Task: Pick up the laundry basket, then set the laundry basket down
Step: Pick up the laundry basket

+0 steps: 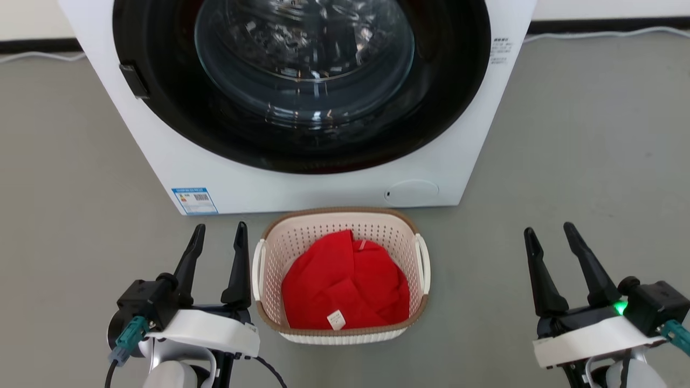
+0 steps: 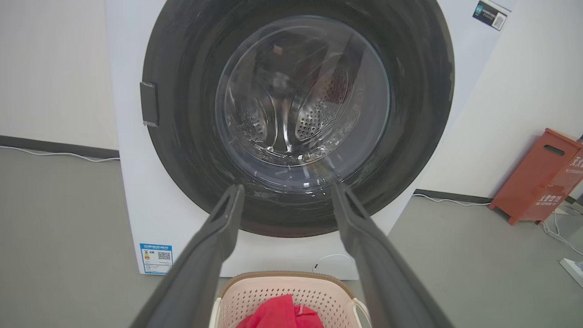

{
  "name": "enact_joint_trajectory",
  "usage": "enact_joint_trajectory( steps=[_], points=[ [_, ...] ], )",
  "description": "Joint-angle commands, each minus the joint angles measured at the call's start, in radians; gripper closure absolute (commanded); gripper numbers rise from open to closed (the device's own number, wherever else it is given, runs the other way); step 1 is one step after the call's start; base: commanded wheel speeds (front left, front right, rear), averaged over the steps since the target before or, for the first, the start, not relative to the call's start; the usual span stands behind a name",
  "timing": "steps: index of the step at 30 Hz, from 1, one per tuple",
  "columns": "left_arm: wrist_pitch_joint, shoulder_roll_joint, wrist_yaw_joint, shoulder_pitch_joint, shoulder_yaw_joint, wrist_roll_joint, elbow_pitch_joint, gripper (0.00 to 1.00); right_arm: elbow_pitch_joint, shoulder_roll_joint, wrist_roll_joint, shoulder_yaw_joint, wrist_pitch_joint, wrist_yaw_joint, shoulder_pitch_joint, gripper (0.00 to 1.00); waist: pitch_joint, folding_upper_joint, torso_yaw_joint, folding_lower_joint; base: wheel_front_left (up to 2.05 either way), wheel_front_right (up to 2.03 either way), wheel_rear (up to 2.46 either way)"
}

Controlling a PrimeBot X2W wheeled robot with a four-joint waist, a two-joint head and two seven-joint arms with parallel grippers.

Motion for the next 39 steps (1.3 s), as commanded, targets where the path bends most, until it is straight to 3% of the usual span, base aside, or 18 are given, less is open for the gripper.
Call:
enact_joint_trajectory(
  steps=[1, 20, 39],
  points=[
    [-0.006, 0.01, 0.007, -0.046, 0.026, -0.005, -0.021, 0.0, -0.029, -0.009, 0.002, 0.016, -0.014, 0.007, -0.037, 0.0, 0.023, 0.0, -0.005, 0.0, 0.0, 0.0, 0.0],
    [-0.006, 0.01, -0.013, -0.168, 0.04, 0.035, 0.045, 0.0, -0.014, 0.002, 0.033, -0.012, -0.014, 0.007, -0.128, 0.0, 0.247, 0.0, -0.009, 0.0, 0.0, 0.0, 0.0],
    [-0.006, 0.01, -0.014, -0.367, 0.087, 0.067, 0.23, 0.0, 0.126, -0.019, 0.054, 0.047, -0.014, 0.007, -0.315, 0.0, 0.473, 0.0, -0.015, 0.0, 0.0, 0.0, 0.0]
  ],
)
